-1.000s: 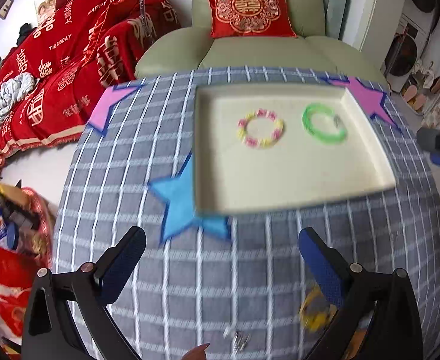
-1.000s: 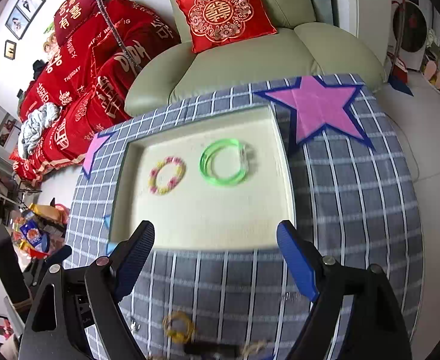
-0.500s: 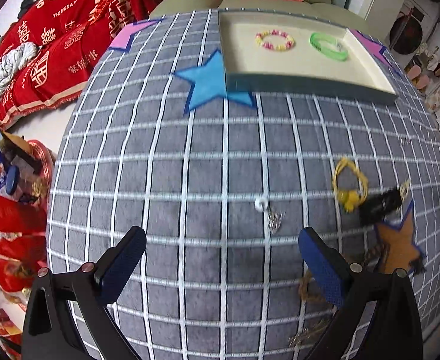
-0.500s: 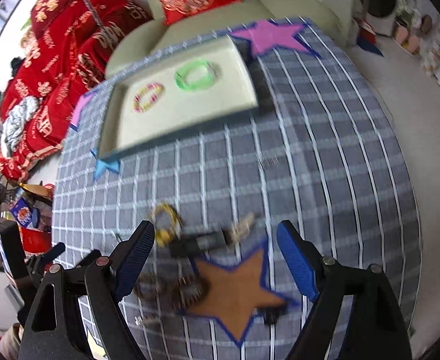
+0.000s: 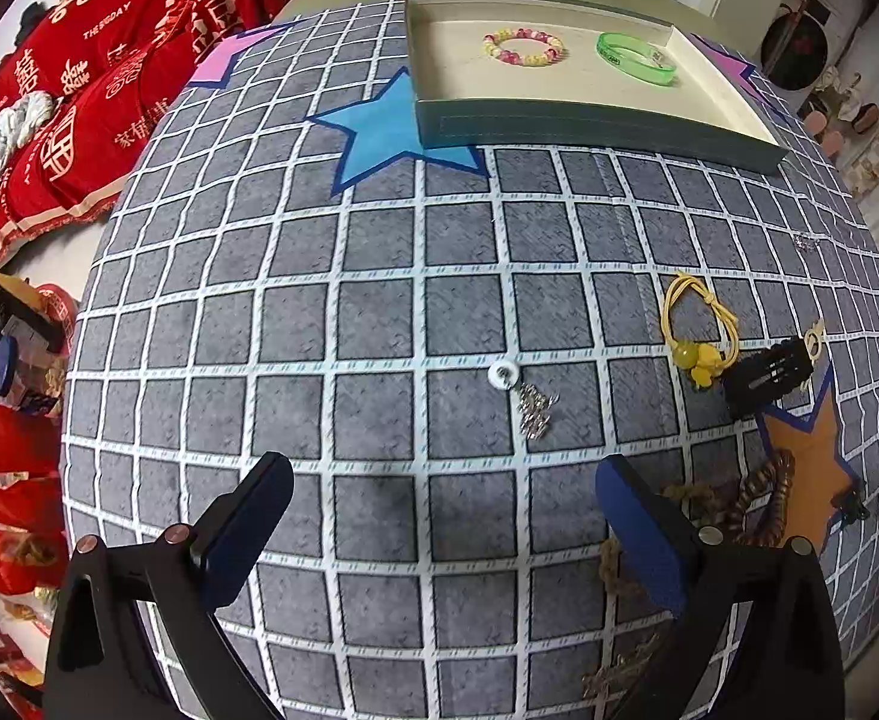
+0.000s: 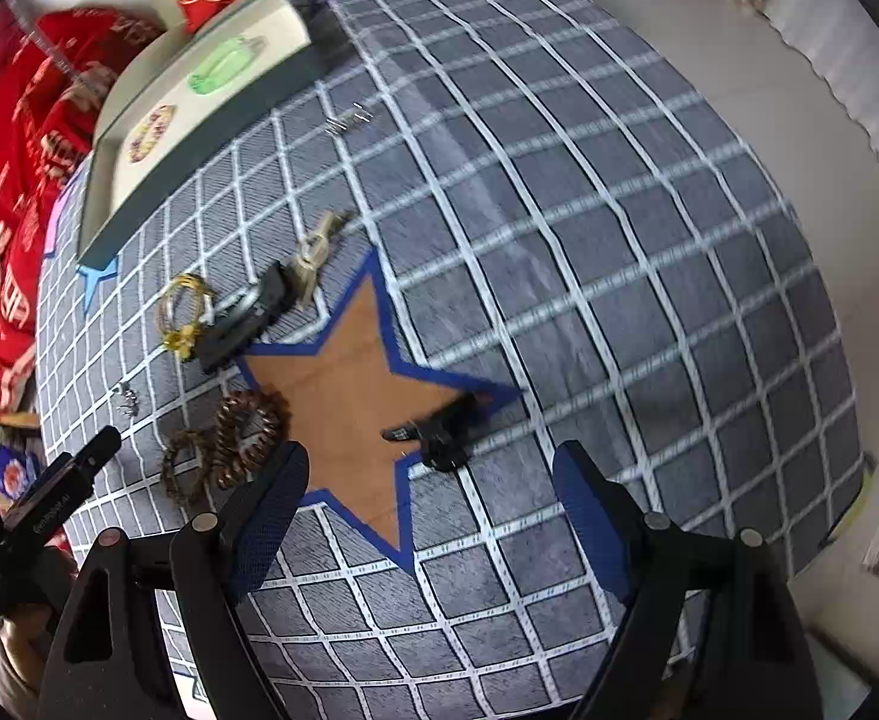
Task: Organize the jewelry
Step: 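Withdraw both tools from the tray back toward the remaining jewelry, then grasp the small silver charm with the left tool while the right tool grasps the black clip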
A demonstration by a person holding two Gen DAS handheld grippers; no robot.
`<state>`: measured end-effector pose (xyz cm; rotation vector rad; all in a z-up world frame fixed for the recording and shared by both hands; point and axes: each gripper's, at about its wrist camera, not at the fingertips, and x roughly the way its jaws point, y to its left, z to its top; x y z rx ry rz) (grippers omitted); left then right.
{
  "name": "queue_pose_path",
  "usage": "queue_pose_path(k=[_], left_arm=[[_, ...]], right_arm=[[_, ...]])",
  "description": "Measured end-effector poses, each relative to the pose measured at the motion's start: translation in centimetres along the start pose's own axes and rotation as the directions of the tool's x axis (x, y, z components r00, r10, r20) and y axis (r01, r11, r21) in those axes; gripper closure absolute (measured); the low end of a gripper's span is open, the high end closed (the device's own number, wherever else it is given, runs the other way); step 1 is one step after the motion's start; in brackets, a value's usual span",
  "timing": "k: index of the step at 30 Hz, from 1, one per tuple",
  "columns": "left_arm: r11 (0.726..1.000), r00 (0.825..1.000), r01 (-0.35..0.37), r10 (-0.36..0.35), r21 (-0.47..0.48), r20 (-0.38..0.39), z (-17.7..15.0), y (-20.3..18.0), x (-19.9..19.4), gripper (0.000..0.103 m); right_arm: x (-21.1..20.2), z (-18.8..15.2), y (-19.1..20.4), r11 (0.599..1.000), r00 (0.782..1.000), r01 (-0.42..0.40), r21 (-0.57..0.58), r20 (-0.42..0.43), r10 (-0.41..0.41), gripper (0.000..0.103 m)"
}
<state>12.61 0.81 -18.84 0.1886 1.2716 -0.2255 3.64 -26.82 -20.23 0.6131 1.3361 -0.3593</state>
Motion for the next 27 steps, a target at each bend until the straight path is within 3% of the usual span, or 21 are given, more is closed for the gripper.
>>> queue_pose_path(k=[2, 3, 7, 8, 10, 11, 18, 23, 24, 25, 27], left_arm=[[1.000, 1.000, 0.001, -0.001, 0.007, 0.009, 0.4, -0.2, 0.3, 0.000], [1.000, 1.000, 0.001, -0.001, 0.011, 0.011, 0.6, -0.4, 0.4, 0.006], [1.000, 1.000, 0.005, -0.005, 0.019, 0.008, 1.1, -0.8, 1.1, 0.007], [1.000, 1.000, 0.008, -0.008, 0.021, 0.009, 1.2, -0.9, 1.3, 0.007], [1.000, 1.000, 0.015, -0.015, 0.023, 0.008, 1.4, -0.9, 1.5, 0.020], [0.999, 1.000, 0.019, -0.019, 0.027, 0.002, 1.4, -1.0, 1.7, 0.021], [0.999, 1.000, 0.028, -0.028, 0.031, -0.004, 1.7, -0.8, 2.7, 0.021], [0.996, 0.998, 0.057, -0.057, 0.062, 0.011, 1.7, -1.5, 2.6, 0.039], [0.996, 0.998, 0.062, -0.063, 0.069, 0.013, 1.6, -1.9, 2.4, 0.048], [0.995, 0.998, 0.064, -0.066, 0.080, 0.018, 1.6, -2.2, 2.2, 0.064], [0.992, 0.997, 0.078, -0.080, 0.099, 0.022, 1.7, -2.5, 2.1, 0.084]], right_arm=[[0.5, -0.4, -0.5, 0.999, 1.000, 0.002, 0.045, 0.000, -0.002, 0.017], [0.8, -0.5, -0.6, 0.998, 1.000, 0.001, 0.070, 0.000, -0.001, 0.017], [1.8, -0.8, -0.5, 0.992, 1.000, 0.000, 0.125, 0.005, -0.001, 0.017], [2.0, -0.8, -0.3, 0.993, 1.000, 0.006, 0.120, 0.005, -0.007, 0.017], [2.5, -0.8, 0.3, 0.995, 1.000, 0.026, 0.093, 0.009, -0.026, 0.018], [2.7, -0.8, 0.6, 0.997, 0.999, 0.038, 0.074, 0.010, -0.039, 0.018], [3.4, -0.9, 1.8, 0.994, 0.993, 0.112, -0.016, 0.025, -0.111, 0.033], [3.3, -1.0, 2.3, 0.985, 0.986, 0.160, -0.059, 0.050, -0.158, 0.058], [3.2, -1.0, 2.2, 0.984, 0.985, 0.165, -0.063, 0.053, -0.162, 0.063], [3.1, -1.0, 2.1, 0.983, 0.985, 0.169, -0.067, 0.055, -0.166, 0.063], [3.1, -1.3, 2.6, 0.983, 0.985, 0.166, -0.074, 0.054, -0.163, 0.064]])
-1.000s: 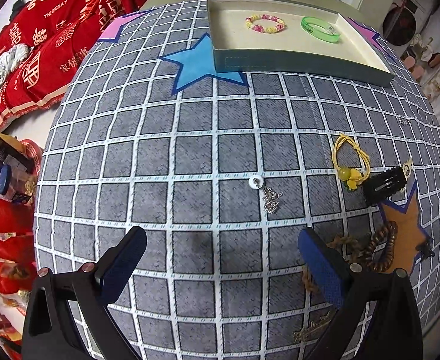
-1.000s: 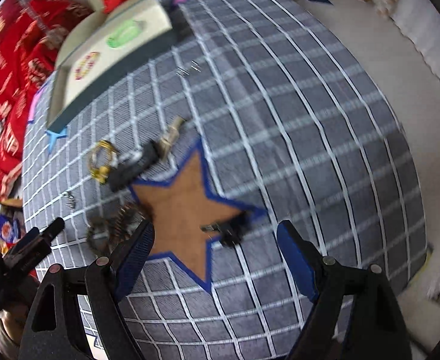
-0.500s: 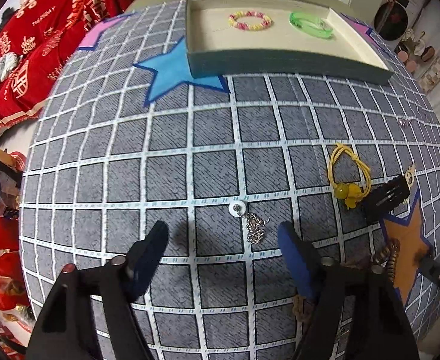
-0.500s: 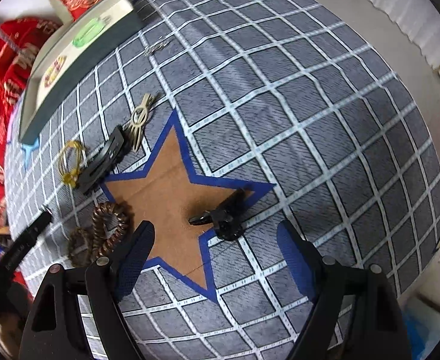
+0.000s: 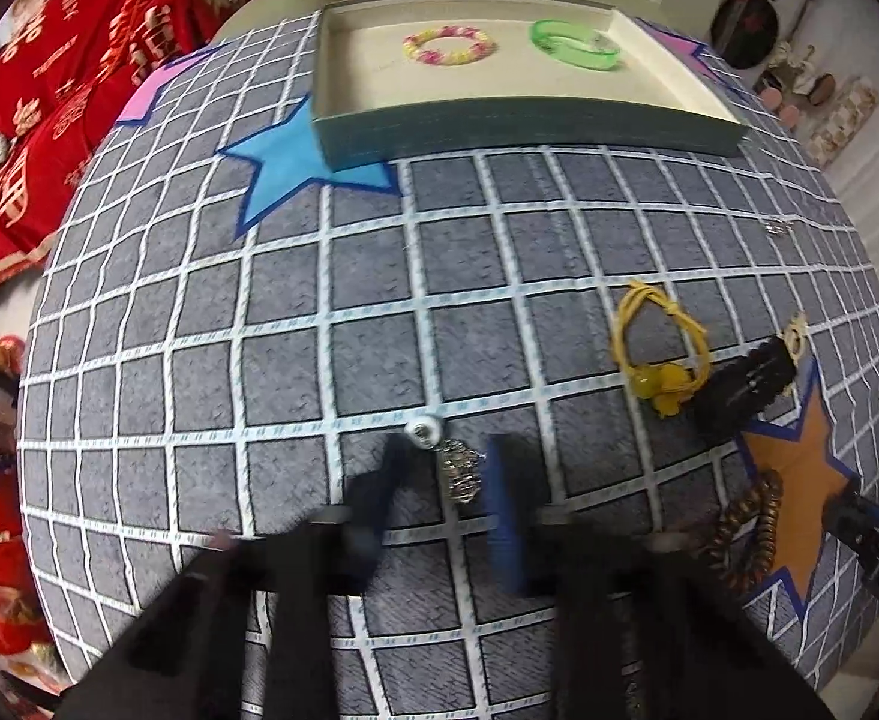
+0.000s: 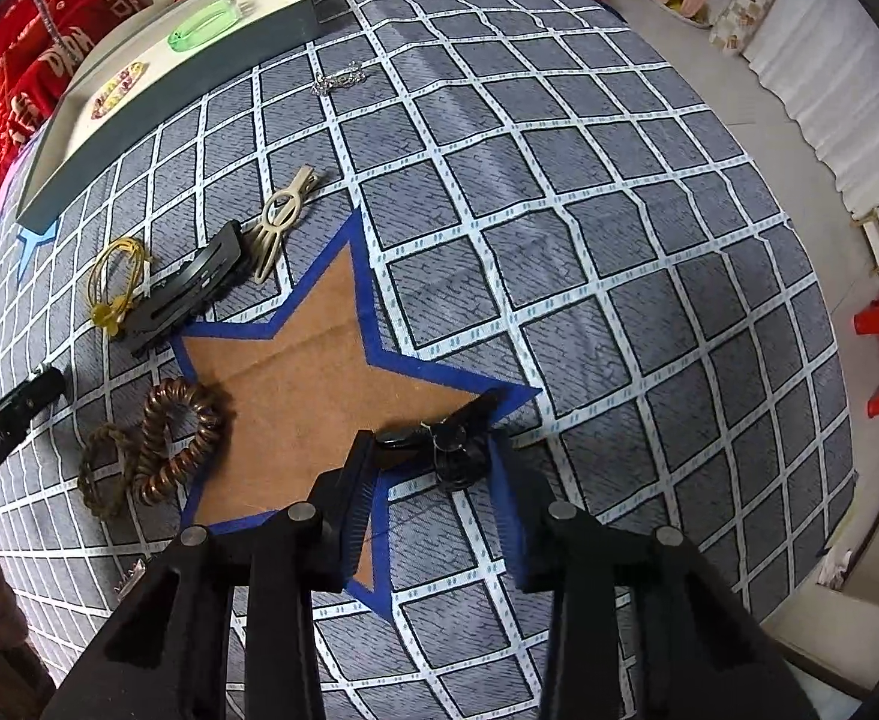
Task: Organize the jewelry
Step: 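Grasp the small silver charm with the left tool while the right tool grasps the black clip, then lower the silver charm into the tray while the right tool drops the clip inside the bangle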
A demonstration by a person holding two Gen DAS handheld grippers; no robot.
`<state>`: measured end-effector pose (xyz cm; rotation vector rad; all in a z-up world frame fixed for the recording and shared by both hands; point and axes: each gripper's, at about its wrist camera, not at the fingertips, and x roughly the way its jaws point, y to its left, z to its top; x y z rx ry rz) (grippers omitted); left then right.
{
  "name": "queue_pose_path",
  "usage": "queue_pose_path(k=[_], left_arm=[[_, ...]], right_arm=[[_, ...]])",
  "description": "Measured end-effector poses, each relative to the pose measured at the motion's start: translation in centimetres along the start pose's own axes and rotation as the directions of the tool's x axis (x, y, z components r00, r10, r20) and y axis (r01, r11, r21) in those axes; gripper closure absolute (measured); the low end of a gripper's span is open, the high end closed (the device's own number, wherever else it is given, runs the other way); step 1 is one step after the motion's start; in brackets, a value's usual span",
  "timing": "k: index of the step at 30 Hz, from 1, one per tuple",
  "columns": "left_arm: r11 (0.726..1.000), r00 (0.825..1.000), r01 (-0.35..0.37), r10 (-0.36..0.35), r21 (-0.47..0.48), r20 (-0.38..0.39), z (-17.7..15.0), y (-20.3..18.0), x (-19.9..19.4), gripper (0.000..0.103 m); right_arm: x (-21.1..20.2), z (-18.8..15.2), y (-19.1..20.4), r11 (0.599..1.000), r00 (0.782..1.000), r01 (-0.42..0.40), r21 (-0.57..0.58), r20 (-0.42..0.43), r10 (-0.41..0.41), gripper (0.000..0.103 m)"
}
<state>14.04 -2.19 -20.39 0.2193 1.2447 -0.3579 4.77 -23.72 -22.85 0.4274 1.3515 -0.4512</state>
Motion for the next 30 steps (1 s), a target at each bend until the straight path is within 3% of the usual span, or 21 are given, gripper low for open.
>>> queue_pose_path(k=[6, 15, 30], left_arm=[[0.995, 0.997, 0.078, -0.078, -0.063, -0.001, -0.1, 1.3, -0.6, 0.084], [0.993, 0.995, 0.101, -0.099, -0.061, 0.032, -0.1, 2.2, -3.3, 0.084], [0.988, 0.985, 0.133, -0.124, -0.076, 0.119, 4.2, 1.5, -7.4, 0.084]], right_arm=[[-0.2, 0.0, -0.3, 0.999, 0.999, -0.036, -0.026, 0.001, 0.036, 0.064], [-2.6, 0.3, -2.3, 0.995, 0.995, -0.095, -0.016, 0.008, 0.095, 0.064], [-6.6, 6.4, -1.2, 0.977, 0.977, -0.186, -0.105, 0.086, 0.195, 0.064]])
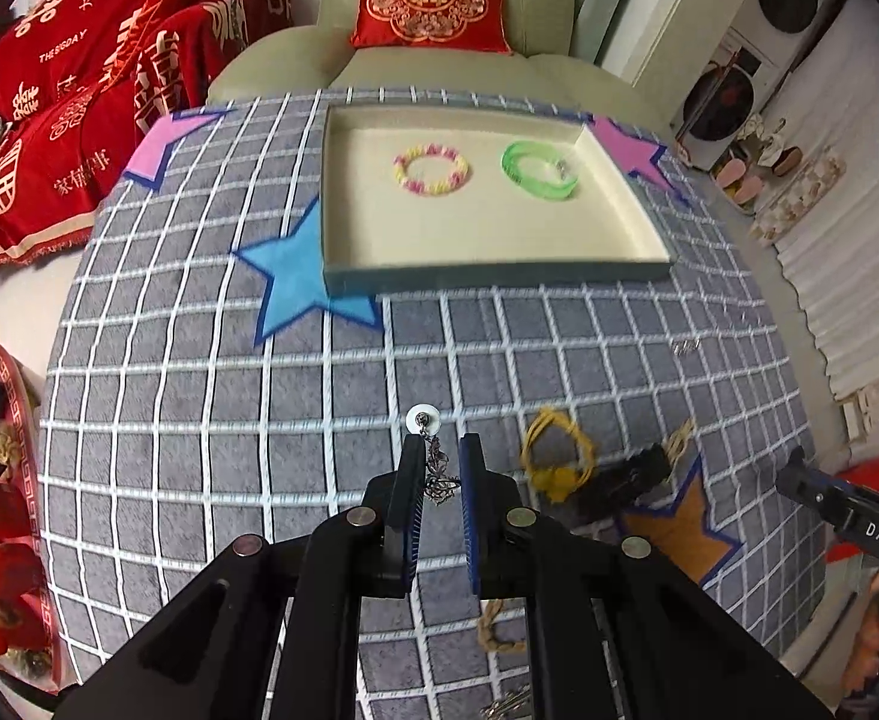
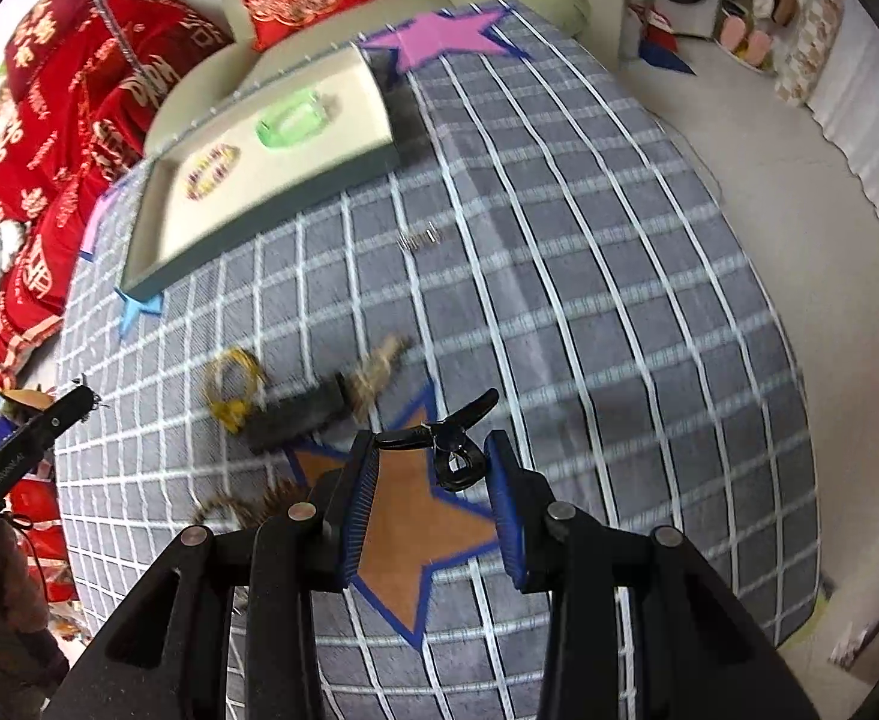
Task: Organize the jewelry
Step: 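Lower the silver charm into the tray while the right tool drops the clip inside the bangle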
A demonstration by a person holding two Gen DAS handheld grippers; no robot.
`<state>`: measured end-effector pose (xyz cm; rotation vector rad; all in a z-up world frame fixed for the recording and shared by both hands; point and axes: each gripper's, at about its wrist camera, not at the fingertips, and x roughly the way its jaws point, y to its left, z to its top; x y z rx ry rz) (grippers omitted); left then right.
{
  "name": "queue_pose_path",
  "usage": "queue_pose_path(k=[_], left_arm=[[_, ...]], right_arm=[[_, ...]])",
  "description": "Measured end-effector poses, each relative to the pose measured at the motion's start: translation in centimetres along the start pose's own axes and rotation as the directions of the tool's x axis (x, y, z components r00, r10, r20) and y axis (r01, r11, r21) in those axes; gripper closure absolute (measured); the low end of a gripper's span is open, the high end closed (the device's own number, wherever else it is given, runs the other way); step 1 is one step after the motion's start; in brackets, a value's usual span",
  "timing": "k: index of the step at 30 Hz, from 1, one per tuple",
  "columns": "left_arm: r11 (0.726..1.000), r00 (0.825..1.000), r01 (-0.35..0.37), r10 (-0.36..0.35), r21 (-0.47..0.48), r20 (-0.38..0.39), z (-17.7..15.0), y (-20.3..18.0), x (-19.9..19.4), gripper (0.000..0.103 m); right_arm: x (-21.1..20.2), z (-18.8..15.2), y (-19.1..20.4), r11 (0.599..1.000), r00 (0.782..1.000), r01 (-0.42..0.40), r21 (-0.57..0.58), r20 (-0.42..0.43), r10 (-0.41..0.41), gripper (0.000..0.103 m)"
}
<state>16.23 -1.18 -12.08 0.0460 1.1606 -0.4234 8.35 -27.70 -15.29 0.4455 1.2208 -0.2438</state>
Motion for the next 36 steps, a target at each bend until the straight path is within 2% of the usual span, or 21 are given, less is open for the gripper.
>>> queue_pose_path(k=[12, 20, 25, 36], left_arm=[[1.000, 0.997, -0.011, 0.011, -0.012, 0.078, 7.2, -0.9, -0.3, 0.084], [0.999, 0.995, -0.044, 0.045, -0.013, 0.093, 12.0, -1.2, 2.5, 0.084], [0.997, 0.994, -0.077, 0.078, -0.019, 0.077, 13.9, -1.2, 5.2, 0.084], [0.986, 0.990, -0.132, 0.135, -0.103, 0.025, 17.2, 0.3, 11.7, 0.084]], right_arm=[[-0.1, 11.2, 3.2, 0.988, 0.992, -0.093, -0.125, 0.071, 0.102, 0.064], [2.6, 17.8, 6.1, 0.971, 0.988, -0.120, -0.209, 0.068, 0.137, 0.064], [5.5, 20.5, 8.0, 0.958, 0.987, -0.136, -0.252, 0.048, 0.153, 0.064], [11.6, 24.7, 11.7, 0.929, 0.987, -0.149, -0.339, 0.006, 0.161, 0.064]])
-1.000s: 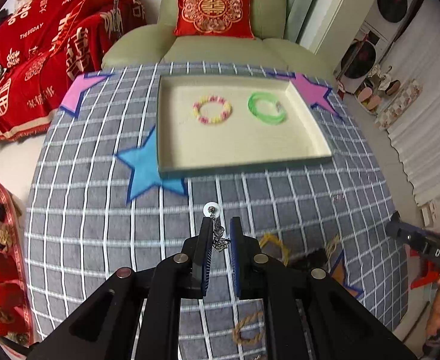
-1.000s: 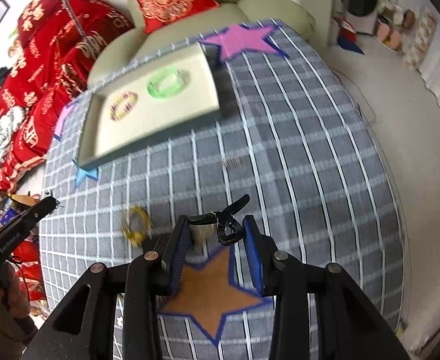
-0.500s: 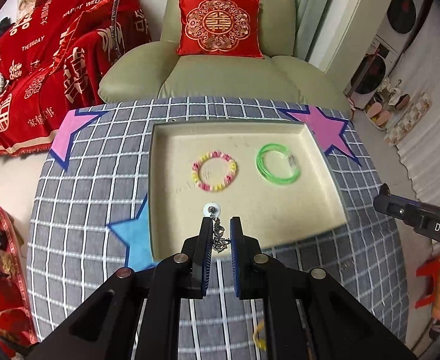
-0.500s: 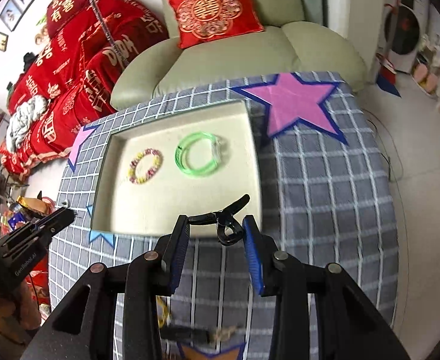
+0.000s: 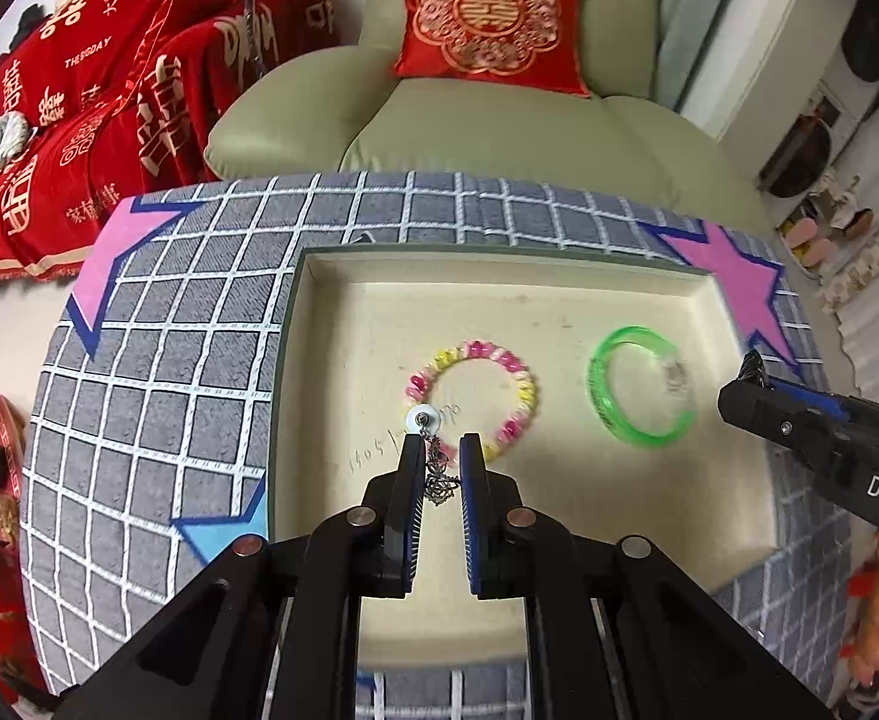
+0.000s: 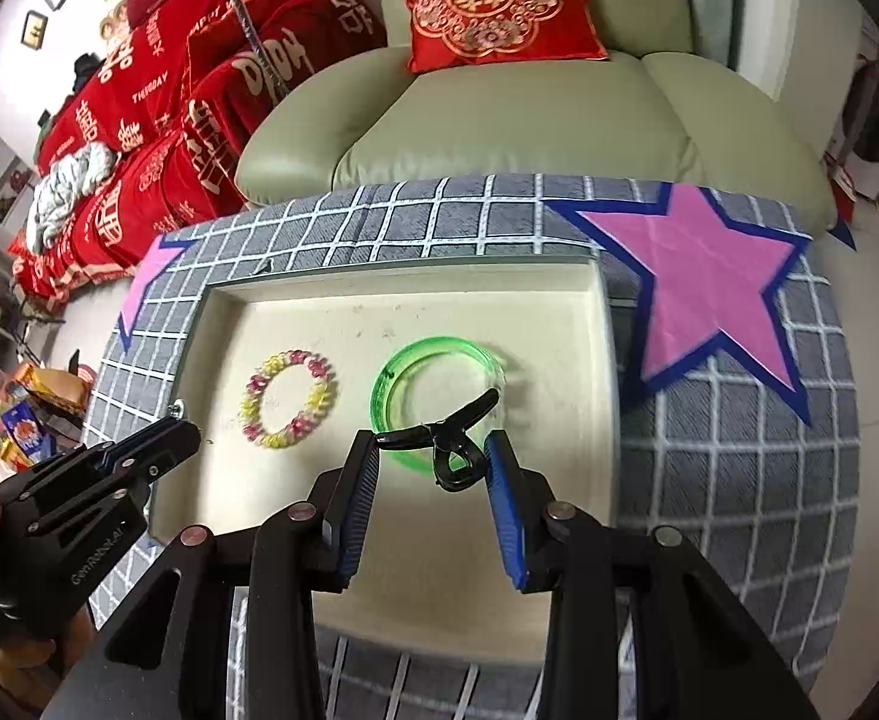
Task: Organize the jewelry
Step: 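Lower the silver charm into the tray while the right tool drops the clip inside the bangle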
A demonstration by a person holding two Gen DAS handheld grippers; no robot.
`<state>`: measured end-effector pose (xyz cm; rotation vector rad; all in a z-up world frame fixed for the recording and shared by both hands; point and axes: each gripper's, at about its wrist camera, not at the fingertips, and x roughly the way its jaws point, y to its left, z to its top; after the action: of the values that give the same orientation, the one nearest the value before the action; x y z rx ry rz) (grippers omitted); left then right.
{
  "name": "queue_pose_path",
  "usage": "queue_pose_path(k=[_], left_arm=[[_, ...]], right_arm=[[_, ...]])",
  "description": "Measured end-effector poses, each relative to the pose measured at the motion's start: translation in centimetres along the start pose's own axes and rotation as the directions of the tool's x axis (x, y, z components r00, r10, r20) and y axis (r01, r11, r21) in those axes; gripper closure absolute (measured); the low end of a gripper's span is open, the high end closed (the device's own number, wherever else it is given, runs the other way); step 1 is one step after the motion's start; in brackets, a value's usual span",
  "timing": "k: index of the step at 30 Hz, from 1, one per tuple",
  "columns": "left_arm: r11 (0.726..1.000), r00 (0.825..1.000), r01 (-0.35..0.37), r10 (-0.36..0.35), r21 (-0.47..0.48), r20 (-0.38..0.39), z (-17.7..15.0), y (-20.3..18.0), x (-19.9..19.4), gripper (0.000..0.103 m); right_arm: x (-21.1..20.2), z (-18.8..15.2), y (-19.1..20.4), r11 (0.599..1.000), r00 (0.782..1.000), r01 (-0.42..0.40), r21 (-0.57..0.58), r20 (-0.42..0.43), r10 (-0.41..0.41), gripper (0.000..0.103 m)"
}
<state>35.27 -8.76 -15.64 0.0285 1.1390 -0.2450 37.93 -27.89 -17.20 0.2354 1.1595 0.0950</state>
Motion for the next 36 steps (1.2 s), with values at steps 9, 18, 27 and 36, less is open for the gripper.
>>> queue_pose_path(k=[9, 18, 27, 36], left_arm=[[0.998, 0.998, -0.053, 0.054, 0.026, -0.024, -0.1, -0.4, 3.1, 0.084], [0.994, 0.995, -0.098, 0.099, 0.056, -0.014, -0.1, -1.0, 4.2, 0.083], [0.994, 0.995, -0.099, 0.101, 0.052, -0.025, 0.1, -1.0, 3.8, 0.083], [0.995, 0.996, -0.086, 0.087, 0.048, -0.022, 0.3, -0.9, 3.2, 0.083]], right_arm=[[4.5, 1.0, 0.3, 0.998, 0.999, 0.011, -0.060, -0.040, -0.014, 0.064], [6.7, 0.7, 0.5, 0.995, 0.995, 0.024, -0.097, -0.089, -0.033, 0.063], [6.2, 1.1, 0.4, 0.998, 0.996, -0.014, -0.061, -0.087, 0.009, 0.050], [2.7, 1.5, 0.1, 0.998, 0.998, -0.059, -0.007, -0.001, 0.059, 0.042]])
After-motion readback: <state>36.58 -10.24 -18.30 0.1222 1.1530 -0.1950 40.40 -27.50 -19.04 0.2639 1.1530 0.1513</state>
